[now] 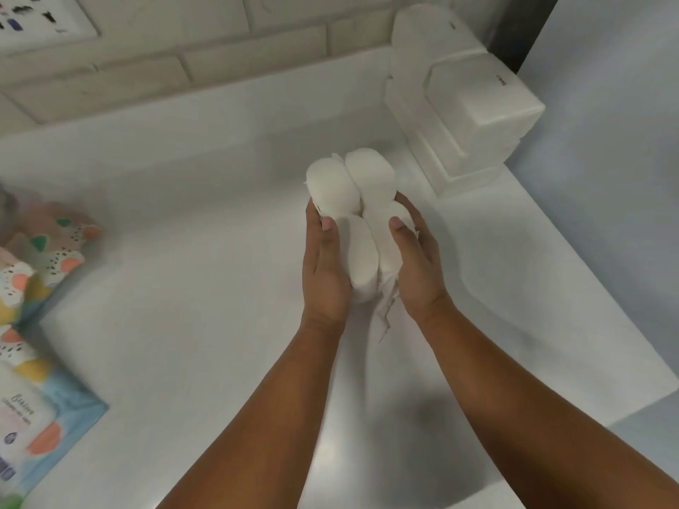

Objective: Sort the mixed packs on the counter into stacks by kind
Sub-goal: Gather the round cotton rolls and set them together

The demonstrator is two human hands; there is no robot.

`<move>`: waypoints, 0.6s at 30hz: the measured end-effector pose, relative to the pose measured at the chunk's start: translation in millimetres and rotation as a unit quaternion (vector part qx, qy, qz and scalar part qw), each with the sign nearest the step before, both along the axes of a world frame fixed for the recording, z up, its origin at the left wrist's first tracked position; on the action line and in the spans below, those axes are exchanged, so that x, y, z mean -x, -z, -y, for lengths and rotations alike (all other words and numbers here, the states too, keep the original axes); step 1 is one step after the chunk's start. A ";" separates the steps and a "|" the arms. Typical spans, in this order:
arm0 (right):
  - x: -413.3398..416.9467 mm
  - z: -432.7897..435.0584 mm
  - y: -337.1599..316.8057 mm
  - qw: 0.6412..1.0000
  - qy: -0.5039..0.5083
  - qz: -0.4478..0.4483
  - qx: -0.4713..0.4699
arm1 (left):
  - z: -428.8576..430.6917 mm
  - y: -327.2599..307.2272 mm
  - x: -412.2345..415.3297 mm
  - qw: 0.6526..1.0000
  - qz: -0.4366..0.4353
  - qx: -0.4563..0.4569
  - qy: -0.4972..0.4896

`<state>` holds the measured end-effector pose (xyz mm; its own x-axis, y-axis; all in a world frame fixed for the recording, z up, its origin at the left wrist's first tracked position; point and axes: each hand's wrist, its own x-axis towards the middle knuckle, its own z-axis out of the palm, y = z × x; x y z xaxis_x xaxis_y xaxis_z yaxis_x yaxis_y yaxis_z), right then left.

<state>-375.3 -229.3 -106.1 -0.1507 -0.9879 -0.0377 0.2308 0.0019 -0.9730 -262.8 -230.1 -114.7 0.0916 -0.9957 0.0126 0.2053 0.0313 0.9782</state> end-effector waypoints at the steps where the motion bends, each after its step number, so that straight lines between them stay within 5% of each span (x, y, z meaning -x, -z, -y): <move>1: 4.7 7.9 0.2 1.000 0.000 -0.001 -0.003 | 7.5 0.4 4.4 1.000 0.001 0.000 -0.002; 18: 23.3 147.6 6.6 0.999 0.005 -0.030 -0.035 | 153.7 23.3 25.8 0.999 -0.043 0.017 -0.012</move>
<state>-398.6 -376.9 -112.7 -0.1637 -0.9816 -0.0981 0.1729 0.0694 -0.9825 -288.6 -383.8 -138.1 0.1184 -0.9923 0.0375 0.2881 0.0705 0.9550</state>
